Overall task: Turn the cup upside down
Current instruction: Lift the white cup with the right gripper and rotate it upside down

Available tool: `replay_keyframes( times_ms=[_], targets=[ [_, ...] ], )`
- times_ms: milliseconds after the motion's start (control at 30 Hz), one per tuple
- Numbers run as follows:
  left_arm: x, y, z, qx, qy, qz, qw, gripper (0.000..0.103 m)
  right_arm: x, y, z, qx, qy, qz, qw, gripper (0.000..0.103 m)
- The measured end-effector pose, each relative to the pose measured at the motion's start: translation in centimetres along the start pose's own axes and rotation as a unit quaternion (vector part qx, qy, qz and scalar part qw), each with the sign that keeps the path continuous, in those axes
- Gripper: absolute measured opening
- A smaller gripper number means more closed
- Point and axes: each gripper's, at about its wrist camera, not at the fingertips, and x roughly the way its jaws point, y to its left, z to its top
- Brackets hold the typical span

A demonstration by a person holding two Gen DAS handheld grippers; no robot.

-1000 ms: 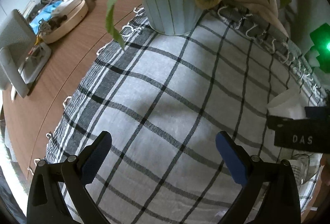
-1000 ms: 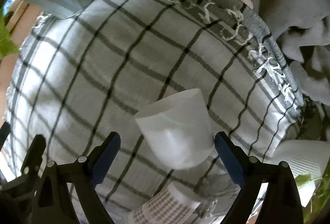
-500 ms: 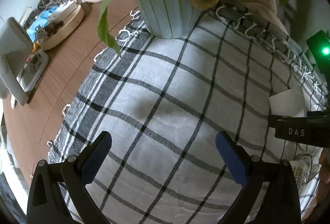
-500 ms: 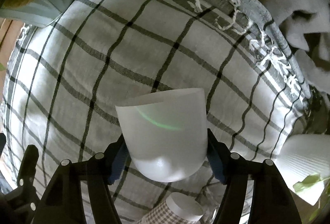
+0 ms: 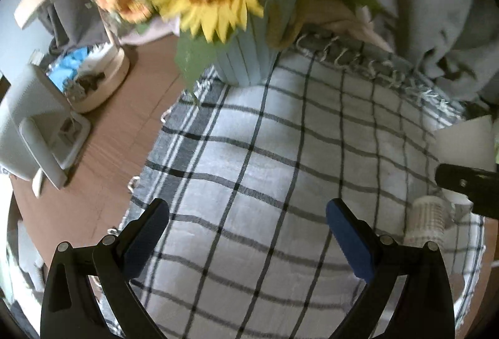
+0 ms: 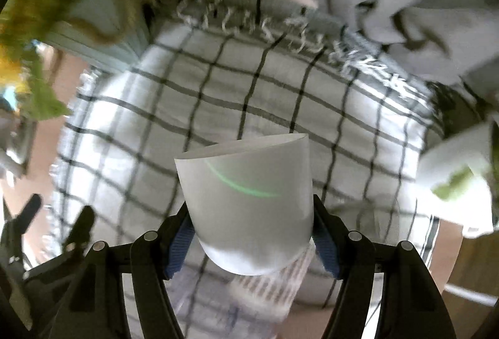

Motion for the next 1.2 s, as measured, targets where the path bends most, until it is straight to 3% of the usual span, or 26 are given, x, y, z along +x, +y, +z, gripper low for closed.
replay_keyframes(
  times_ms=[267, 633, 900, 1200],
  targets=[
    [-6.8, 1.0, -1.8, 0.043, -0.06, -0.002, 0.9973, 0.103, -6.6, 1.1, -6.4, 0.059, -0.065, 0.053, 0.995, 0.068],
    [-8.7, 2.8, -6.2, 0.062, -0.049, -0.003, 0.9968, 0.103, -6.5, 2.9, -15.8, 0.12, -0.071, 0.097, 0.985, 0.068],
    [-6.5, 4.7, -9.6, 0.081, -0.014, 0.022, 0.9964, 0.103, -1.6, 5.2, -20.1, 0.165, -0.012, 0.132, 0.977, 0.068],
    [-3.8, 7.1, -11.5, 0.072, 0.041, 0.027, 0.9962, 0.103, 2.9, 7.5, -22.0, 0.196, 0.055, 0.155, 0.967, 0.068]
  ],
)
